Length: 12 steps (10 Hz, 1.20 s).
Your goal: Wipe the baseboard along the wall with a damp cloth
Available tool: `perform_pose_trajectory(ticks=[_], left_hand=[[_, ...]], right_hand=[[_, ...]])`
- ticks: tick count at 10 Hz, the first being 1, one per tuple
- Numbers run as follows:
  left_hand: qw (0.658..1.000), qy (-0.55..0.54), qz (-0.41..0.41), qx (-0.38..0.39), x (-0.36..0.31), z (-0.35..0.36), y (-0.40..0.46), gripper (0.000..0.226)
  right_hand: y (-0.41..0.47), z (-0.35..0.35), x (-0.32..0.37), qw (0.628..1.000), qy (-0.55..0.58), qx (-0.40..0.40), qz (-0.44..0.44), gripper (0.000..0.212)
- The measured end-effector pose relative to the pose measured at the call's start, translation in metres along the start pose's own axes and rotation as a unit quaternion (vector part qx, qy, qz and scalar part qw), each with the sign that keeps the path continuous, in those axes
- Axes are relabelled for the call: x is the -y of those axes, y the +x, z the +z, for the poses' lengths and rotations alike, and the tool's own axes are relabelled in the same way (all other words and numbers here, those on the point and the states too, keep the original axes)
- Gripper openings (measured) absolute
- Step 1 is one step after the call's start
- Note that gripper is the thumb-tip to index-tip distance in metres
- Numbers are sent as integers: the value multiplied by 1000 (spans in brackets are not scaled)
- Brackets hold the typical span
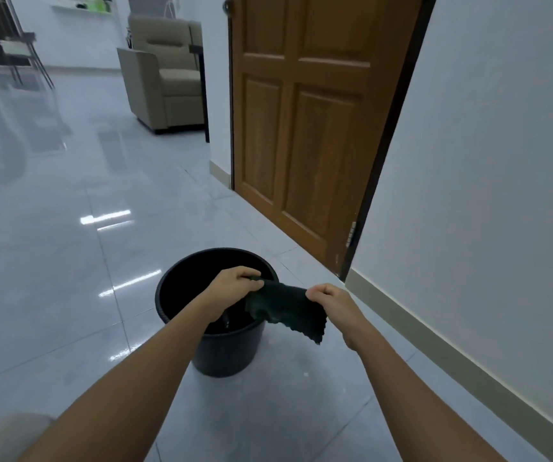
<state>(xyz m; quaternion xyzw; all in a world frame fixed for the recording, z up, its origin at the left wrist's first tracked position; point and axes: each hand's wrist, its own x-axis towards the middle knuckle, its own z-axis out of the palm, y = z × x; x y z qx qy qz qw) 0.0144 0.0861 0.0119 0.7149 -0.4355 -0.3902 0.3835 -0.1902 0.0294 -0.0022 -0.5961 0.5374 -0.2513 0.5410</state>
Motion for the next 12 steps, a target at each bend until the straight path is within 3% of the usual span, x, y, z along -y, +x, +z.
perform_pose_trajectory(ticks=[2, 3, 4, 6, 7, 8, 9, 10, 11, 12], left_hand=[[988, -14, 71, -138, 19, 13, 69, 18], [981, 21, 134, -140, 39, 16, 94, 18], [983, 74, 134, -98, 80, 23, 101, 20], [994, 22, 99, -51, 119, 38, 101, 31], [994, -14, 88, -64, 111, 37, 109, 34], [994, 34, 73, -75, 112, 43, 111, 35], [989, 114, 62, -69, 114, 56, 111, 38], [991, 123, 45, -37, 110, 64, 119, 38], [977, 204, 4, 53, 111, 64, 123, 40], [946, 323, 13, -5, 88, 46, 143, 47]], right_hand=[[75, 26, 2, 993, 38, -100, -56, 13], [98, 38, -12, 987, 27, -138, -79, 12], [102, 51, -52, 987, 51, -139, -60, 5], [104, 62, -78, 984, 153, -86, 11, 37], [113, 62, -65, 977, 188, -102, -2, 41], [115, 66, -69, 971, 191, -142, 35, 38], [111, 78, -85, 972, 148, -145, 112, 33], [113, 83, -85, 982, 82, -102, 138, 34], [124, 77, -83, 985, -111, -40, 128, 45], [144, 64, -59, 958, -265, -55, 91, 53]])
